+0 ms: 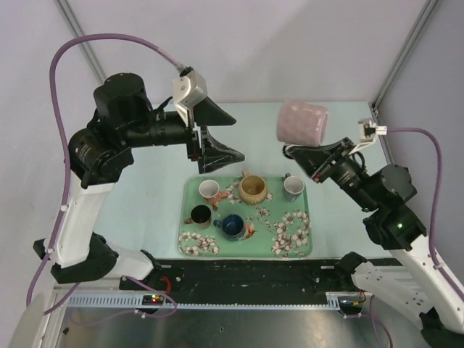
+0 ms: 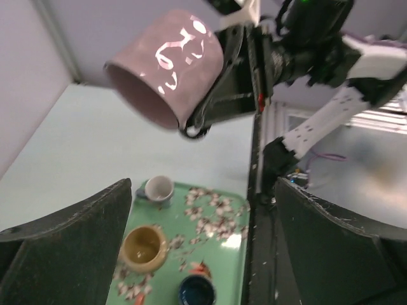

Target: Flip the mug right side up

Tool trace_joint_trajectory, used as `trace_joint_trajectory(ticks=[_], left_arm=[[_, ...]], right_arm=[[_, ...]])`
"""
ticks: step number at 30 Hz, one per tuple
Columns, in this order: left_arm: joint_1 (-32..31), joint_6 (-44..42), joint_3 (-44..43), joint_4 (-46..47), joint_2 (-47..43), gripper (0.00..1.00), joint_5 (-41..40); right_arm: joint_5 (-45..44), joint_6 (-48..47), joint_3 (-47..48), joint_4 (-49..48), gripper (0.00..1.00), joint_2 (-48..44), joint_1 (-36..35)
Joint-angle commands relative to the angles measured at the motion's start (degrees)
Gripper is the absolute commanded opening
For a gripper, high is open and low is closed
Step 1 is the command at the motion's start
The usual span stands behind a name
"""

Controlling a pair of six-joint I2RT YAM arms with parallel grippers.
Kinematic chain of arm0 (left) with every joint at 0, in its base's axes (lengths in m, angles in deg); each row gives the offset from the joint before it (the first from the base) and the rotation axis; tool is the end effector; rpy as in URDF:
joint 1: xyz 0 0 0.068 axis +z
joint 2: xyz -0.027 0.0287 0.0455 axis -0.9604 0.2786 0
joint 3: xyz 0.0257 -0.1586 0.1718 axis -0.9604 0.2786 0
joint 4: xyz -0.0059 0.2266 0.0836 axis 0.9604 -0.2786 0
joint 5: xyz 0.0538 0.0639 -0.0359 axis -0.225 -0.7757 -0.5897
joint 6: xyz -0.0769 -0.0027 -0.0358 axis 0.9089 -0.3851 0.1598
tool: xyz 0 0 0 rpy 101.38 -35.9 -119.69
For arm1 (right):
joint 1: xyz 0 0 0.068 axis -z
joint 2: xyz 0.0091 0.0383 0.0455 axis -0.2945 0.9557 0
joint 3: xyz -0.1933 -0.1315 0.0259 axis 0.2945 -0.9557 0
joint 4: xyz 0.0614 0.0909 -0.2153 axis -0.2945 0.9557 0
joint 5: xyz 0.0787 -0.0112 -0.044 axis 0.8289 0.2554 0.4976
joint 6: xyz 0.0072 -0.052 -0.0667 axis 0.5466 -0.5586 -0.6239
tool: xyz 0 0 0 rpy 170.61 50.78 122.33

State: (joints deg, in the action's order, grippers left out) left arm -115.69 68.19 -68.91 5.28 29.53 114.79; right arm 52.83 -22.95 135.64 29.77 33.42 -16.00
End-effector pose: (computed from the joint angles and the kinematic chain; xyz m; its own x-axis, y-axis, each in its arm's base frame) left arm 0.1380 -0.1828 0.5147 -0.0351 0.1246 -0.9916 0.9794 0.2018 -0.0093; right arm 0.1481 0.1104 0.4187 -0.2366 0.5239 -0.8183 -0.6471 0.5433 0.5350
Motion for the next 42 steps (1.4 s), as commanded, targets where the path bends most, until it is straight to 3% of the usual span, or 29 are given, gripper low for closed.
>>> trace_joint_trajectory(ticks=[1, 10, 14, 15, 19, 20, 22, 24, 25, 27, 30, 33, 37, 42], left_arm=[[-0.07, 11.98, -0.82, 6.79, 1.46, 0.95, 8.66], [-1.78, 16.68, -0.46, 11.46, 2.03, 0.86, 9.08], [-2.04, 18.72, -0.30, 13.50, 2.31, 0.76, 10.41], [-2.19, 19.03, 0.02, 13.82, 2.44, 0.68, 10.79], [-2.26, 21.21, 2.52, 14.35, 2.94, 0.13, 10.40], [-2.25, 21.64, 3.45, 14.38, 2.89, 0.07, 9.64], [-2.21, 21.54, 5.49, 14.33, 2.51, 0.02, 7.36], [-2.22, 19.61, 8.26, 14.36, 1.71, 0.01, 3.36], [-2.15, 17.59, 9.75, 14.33, 1.22, 0.00, 0.32], [-2.32, 12.27, 13.52, 13.53, 0.62, 0.00, -4.79], [-4.62, 2.07, 16.53, 8.55, 1.55, 0.00, -13.61], [-11.67, -12.17, 17.89, 1.52, 4.67, 0.00, -22.75], [-20.90, -26.42, 24.44, -3.59, 6.96, 0.00, -26.89], [-28.09, -32.85, 29.46, -4.91, 14.39, 0.00, -27.12]], right_arm=[[0.05, 3.54, 0.96, -20.21, 0.00, 1.70, -9.94], [-1.49, -0.32, 4.66, -28.49, 0.00, 11.11, -22.77], [-1.08, -0.33, 6.33, -27.42, 0.00, 15.04, -24.19], [-0.51, -0.31, 6.46, -27.54, 0.00, 16.03, -24.32], [0.37, -0.16, 6.49, -25.96, 0.00, 18.29, -24.55], [0.04, -0.62, 6.50, -24.61, 0.00, 18.31, -24.41], [-2.01, -1.42, 6.50, -19.08, 0.26, 17.58, -23.69], [-5.05, -1.43, 6.43, -11.43, 0.70, 15.79, -21.75], [-8.12, -1.03, 6.42, -5.35, 0.85, 14.77, -20.20], [-15.76, 0.69, 6.46, 7.07, 0.96, 11.79, -16.44], [-29.73, 4.03, 6.24, 26.85, 0.99, 6.15, -7.38], [-36.58, 1.19, 4.64, 40.40, 0.99, 1.01, 4.89], [-35.32, -6.14, 0.46, 46.60, 0.99, -2.71, 20.33], [-23.10, -9.63, -5.06, 45.20, 0.99, -2.85, 36.81]])
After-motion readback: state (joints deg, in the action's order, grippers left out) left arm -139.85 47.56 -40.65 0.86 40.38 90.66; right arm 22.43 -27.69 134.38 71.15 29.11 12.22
